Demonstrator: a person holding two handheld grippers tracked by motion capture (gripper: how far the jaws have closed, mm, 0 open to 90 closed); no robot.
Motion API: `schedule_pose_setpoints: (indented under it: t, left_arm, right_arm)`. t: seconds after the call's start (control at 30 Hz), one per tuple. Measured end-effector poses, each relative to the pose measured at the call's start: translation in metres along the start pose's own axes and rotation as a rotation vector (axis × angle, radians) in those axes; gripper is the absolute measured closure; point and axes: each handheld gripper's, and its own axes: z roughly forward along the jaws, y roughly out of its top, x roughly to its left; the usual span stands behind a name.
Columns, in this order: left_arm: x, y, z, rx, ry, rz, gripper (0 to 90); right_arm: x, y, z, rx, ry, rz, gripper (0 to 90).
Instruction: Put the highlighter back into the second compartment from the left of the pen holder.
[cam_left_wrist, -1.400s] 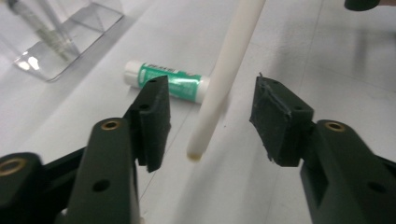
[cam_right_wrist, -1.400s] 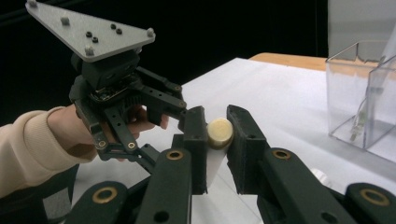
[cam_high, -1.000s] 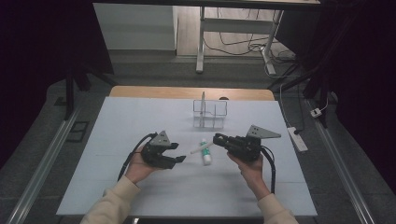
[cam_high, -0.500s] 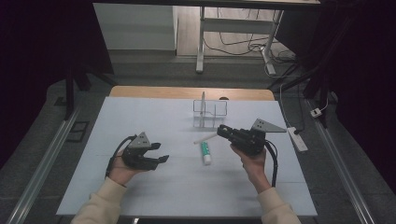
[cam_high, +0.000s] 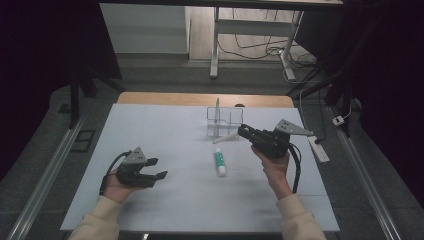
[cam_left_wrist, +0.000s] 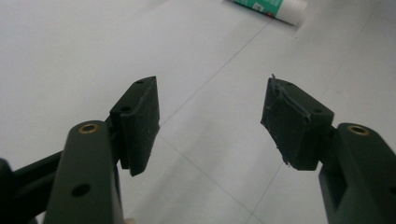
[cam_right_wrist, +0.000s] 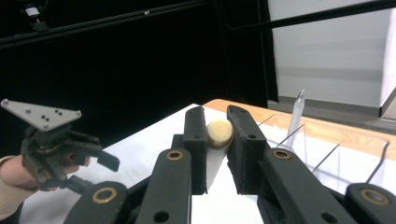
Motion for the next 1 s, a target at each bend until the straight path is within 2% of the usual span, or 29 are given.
schedule_pose_setpoints:
  t: [0.37,0.63,0.83,1.0]
  left_arm:
    - [0.002,-0.004,-0.003,0.001,0.002,-0.002,36.2]
    - [0.003,-0.005,-0.004,-0.002,-0.001,-0.004,36.2]
    - [0.005,-0.004,-0.005,-0.005,0.003,-0.010,35.6]
    - [0.005,-0.005,-0.004,0.001,-0.002,-0.010,35.6]
  right_arm:
    - [-0.008,0.025,0.000,-0.025,-0.051,-0.021,77.5]
    - [-0.019,0.043,0.005,-0.028,-0.103,-0.039,77.5]
    - [-0.030,0.045,0.011,-0.018,-0.147,-0.026,77.5]
    - [-0.040,0.045,0.018,-0.009,-0.163,-0.019,77.5]
